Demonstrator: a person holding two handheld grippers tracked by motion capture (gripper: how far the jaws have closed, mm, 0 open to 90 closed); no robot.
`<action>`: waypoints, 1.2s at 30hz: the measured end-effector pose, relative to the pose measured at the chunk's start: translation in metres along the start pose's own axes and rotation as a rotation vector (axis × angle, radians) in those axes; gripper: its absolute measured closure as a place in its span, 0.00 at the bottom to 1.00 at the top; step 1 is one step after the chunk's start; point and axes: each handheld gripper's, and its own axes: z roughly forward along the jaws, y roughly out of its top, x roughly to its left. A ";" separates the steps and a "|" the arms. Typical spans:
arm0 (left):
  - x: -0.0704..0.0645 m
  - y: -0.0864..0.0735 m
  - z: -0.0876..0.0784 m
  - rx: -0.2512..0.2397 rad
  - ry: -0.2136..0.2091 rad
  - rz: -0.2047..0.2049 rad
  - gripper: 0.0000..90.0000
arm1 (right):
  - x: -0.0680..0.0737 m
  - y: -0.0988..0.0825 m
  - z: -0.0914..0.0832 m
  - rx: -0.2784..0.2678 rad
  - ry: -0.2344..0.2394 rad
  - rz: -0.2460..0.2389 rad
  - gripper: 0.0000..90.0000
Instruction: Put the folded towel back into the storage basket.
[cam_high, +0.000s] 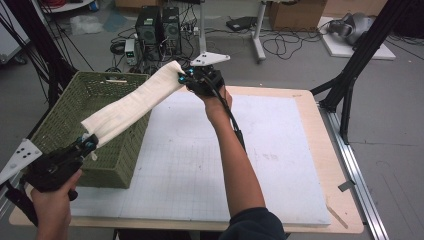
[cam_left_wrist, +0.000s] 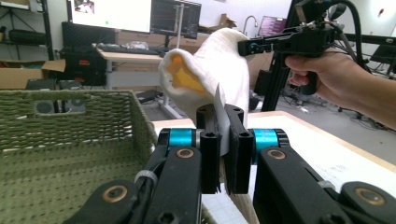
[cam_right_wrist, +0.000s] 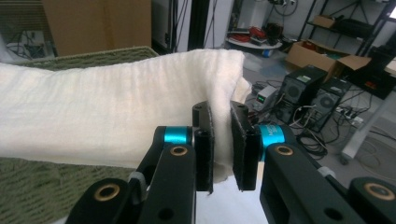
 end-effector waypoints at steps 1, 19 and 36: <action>0.001 0.000 -0.002 0.005 0.008 0.008 0.95 | 0.001 0.002 0.004 0.007 0.008 0.002 0.90; 0.024 0.001 -0.034 0.007 0.146 0.043 0.95 | 0.035 0.036 0.073 -0.003 0.059 -0.034 0.90; 0.036 0.003 -0.051 0.043 0.223 0.079 0.95 | 0.062 0.043 0.128 0.056 0.085 -0.030 0.90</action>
